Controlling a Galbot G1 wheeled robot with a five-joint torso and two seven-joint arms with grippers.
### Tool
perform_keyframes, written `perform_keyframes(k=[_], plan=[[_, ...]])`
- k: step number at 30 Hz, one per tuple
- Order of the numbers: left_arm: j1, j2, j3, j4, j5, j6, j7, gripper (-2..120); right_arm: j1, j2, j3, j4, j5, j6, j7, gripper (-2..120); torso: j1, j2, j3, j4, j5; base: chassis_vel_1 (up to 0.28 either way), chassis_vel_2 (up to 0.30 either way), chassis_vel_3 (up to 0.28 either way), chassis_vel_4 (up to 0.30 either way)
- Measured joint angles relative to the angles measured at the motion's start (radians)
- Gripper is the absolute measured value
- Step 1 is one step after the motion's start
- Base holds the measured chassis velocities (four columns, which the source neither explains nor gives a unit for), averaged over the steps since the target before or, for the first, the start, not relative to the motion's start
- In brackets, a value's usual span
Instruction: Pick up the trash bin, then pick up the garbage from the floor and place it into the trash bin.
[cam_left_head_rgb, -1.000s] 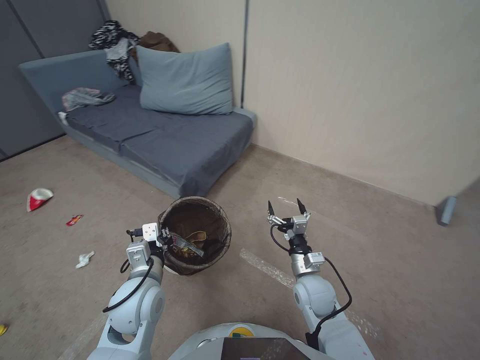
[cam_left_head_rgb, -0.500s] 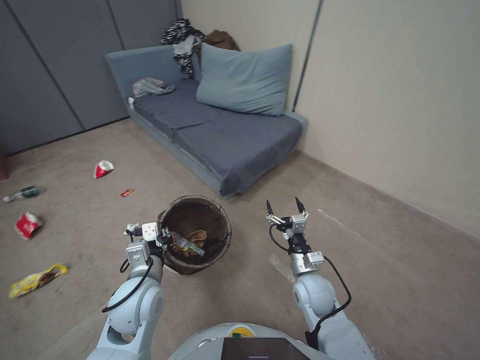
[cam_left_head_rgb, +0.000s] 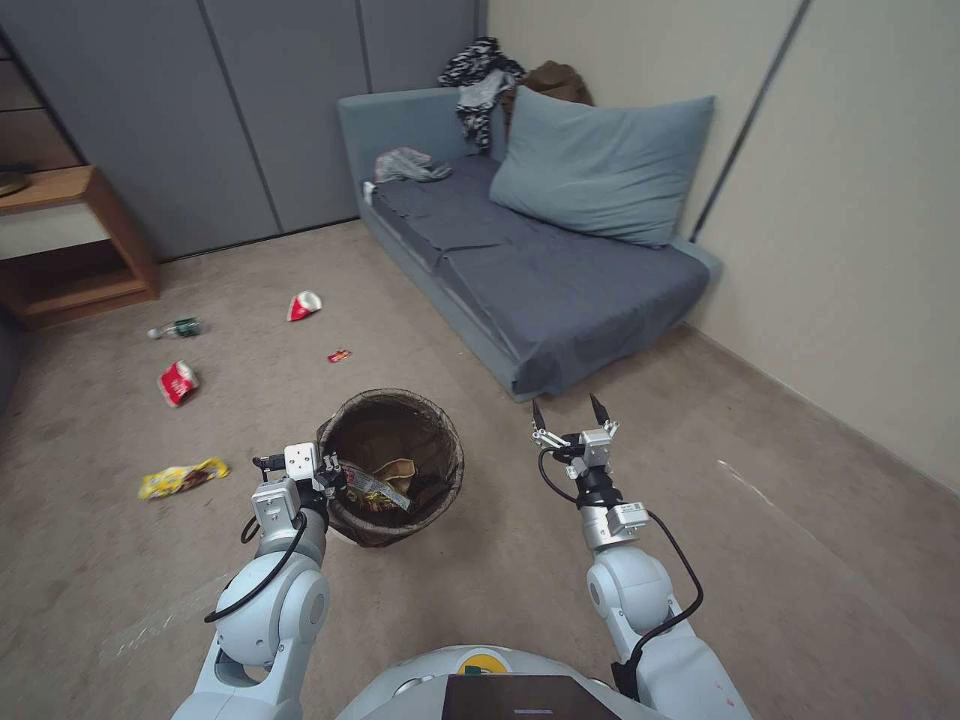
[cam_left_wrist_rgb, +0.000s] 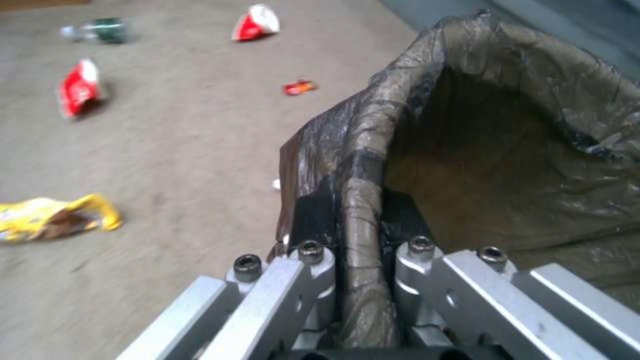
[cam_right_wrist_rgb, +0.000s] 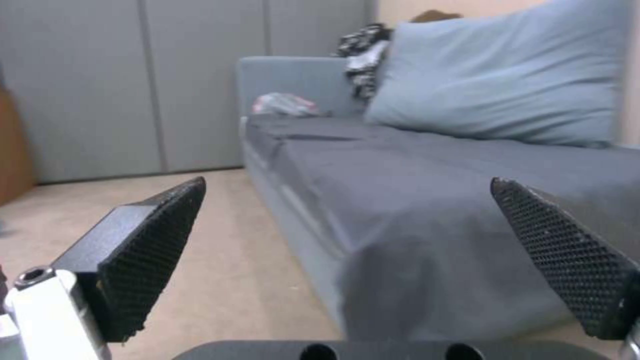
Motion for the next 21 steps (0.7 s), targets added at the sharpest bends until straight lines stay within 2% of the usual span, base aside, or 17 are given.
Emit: perform_keyframes(k=[21], plan=[[-0.011,0.006,0.000,0.002,-0.008,0.004,-0.004,5,0.015,-0.002,-0.003,-0.010,-0.009,0.012,-0.025,100,0.000,0.000,0.000,0.0000,0.0001,0.122,0.124,0.125,0.131]])
